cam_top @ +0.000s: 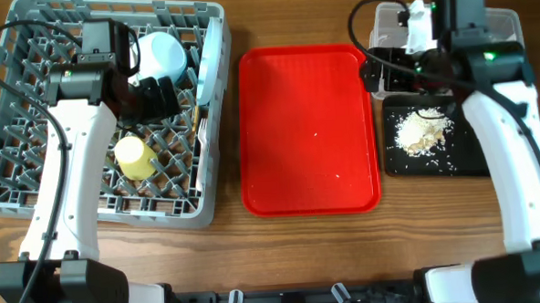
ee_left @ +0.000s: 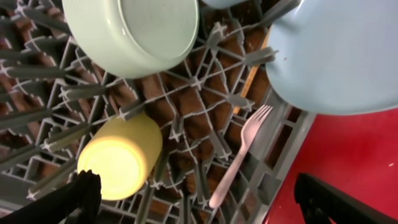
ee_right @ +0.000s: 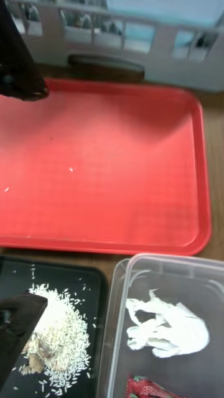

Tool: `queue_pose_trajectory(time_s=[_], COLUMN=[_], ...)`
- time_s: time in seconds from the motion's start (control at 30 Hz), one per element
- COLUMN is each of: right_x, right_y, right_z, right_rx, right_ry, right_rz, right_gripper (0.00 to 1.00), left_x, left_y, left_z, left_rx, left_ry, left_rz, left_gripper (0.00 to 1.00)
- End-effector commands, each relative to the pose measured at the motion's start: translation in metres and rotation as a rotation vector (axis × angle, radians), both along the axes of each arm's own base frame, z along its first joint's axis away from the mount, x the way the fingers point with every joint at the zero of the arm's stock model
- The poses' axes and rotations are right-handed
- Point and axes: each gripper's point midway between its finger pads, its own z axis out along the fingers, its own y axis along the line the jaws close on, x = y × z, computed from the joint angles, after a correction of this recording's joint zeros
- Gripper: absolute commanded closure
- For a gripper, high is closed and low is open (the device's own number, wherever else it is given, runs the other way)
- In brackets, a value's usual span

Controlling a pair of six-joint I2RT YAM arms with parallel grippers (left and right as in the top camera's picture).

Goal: Sort waste into correct bins and load items into the dishwasher rack

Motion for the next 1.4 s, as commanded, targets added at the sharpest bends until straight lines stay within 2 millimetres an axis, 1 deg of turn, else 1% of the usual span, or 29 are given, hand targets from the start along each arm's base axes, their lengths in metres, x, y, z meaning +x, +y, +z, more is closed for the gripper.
queue_pose_trajectory(time_s=[0.0,0.07,0.1,0.17,0.2,0.23,0.3,0.33,0.37,0.4,0.47,0.5,0.53,0.77,0.87,0.9,0.97,1.0,1.07,1.1,1.2,1.27,1.33,1.37], right_x=[-0.001,-0.012,-0.021,-0.038,-0.052,-0.064,-0.091,-0.110,-0.133,-0.149,-0.170,-0.175,-0.178,-0.176,-0.180,-0.177,-0.169,-0.167,-0.165,-0.163,-0.158,-0.157,-0.152,-0.150], right_y=[-0.005,-0.010,-0.012,-0.019,-0.020,-0.021,-0.025,-0.029,-0.031,-0.033,-0.035,-0.036,-0.036,-0.036,-0.036,-0.039,-0.037,-0.037,-0.034,-0.030,-0.027,-0.024,-0.024,-0.027], right_z=[0.002,0.009,0.013,0.021,0.028,0.032,0.034,0.034,0.034,0.037,0.040,0.041,0.040,0.038,0.038,0.046,0.069,0.072,0.063,0.054,0.038,0.034,0.027,0.023], right_rx=[-0.015,-0.037,-0.044,-0.066,-0.063,-0.064,-0.065,-0.070,-0.070,-0.070,-0.068,-0.068,-0.068,-0.070,-0.072,-0.102,-0.125,-0.119,-0.092,-0.072,-0.050,-0.031,-0.029,-0.038], right_ry=[0.003,-0.004,-0.021,-0.080,-0.133,-0.184,-0.263,-0.300,-0.338,-0.363,-0.375,-0.378,-0.373,-0.364,-0.363,-0.419,-0.631,-0.692,-0.843,-0.918,-1.061,-1.193,-1.275,-1.285], right_rz=[-0.036,-0.048,-0.050,-0.067,-0.063,-0.056,-0.059,-0.073,-0.075,-0.077,-0.078,-0.078,-0.078,-0.077,-0.076,-0.064,-0.028,-0.033,-0.032,-0.020,-0.021,-0.015,-0.011,-0.021], right_gripper=[0.00,0.00,0.00,0.00,0.00,0.00,0.00,0.00,0.00,0.00,0.00,0.00,0.00,0.00,0.00,0.00,0.00,0.00,0.00,0.00,0.00,0.00,0.00,0.00], left_x=[-0.008,-0.020,-0.028,-0.044,-0.058,-0.067,-0.082,-0.091,-0.103,-0.113,-0.124,-0.127,-0.128,-0.129,-0.129,-0.129,-0.129,-0.129,-0.129,-0.129,-0.129,-0.129,-0.129,-0.129], left_y=[-0.001,-0.006,-0.010,-0.010,-0.010,-0.010,-0.014,-0.017,-0.017,-0.017,-0.017,-0.017,-0.017,-0.017,-0.017,-0.017,-0.017,-0.017,-0.017,-0.017,-0.017,-0.017,-0.017,-0.017], left_z=[-0.004,-0.003,-0.003,0.002,0.005,0.009,0.017,0.025,0.030,0.033,0.036,0.034,0.033,0.032,0.032,0.032,0.032,0.032,0.032,0.032,0.032,0.032,0.032,0.032], left_rx=[-0.013,-0.039,-0.060,-0.069,-0.070,-0.073,-0.098,-0.114,-0.124,-0.125,-0.125,-0.125,-0.125,-0.125,-0.125,-0.125,-0.125,-0.125,-0.125,-0.125,-0.125,-0.125,-0.125,-0.125], left_ry=[0.024,0.004,-0.034,-0.145,-0.216,-0.277,-0.392,-0.464,-0.534,-0.565,-0.575,-0.568,-0.560,-0.555,-0.555,-0.555,-0.555,-0.555,-0.555,-0.555,-0.555,-0.555,-0.555,-0.555], left_rz=[0.002,-0.009,-0.025,-0.030,-0.032,-0.036,-0.053,-0.064,-0.063,-0.063,-0.064,-0.063,-0.063,-0.063,-0.063,-0.063,-0.063,-0.063,-0.063,-0.063,-0.063,-0.063,-0.063,-0.063], left_gripper=[0.00,0.00,0.00,0.00,0.00,0.00,0.00,0.00,0.00,0.00,0.00,0.00,0.00,0.00,0.00,0.00,0.00,0.00,0.00,0.00,0.00,0.00,0.00,0.00])
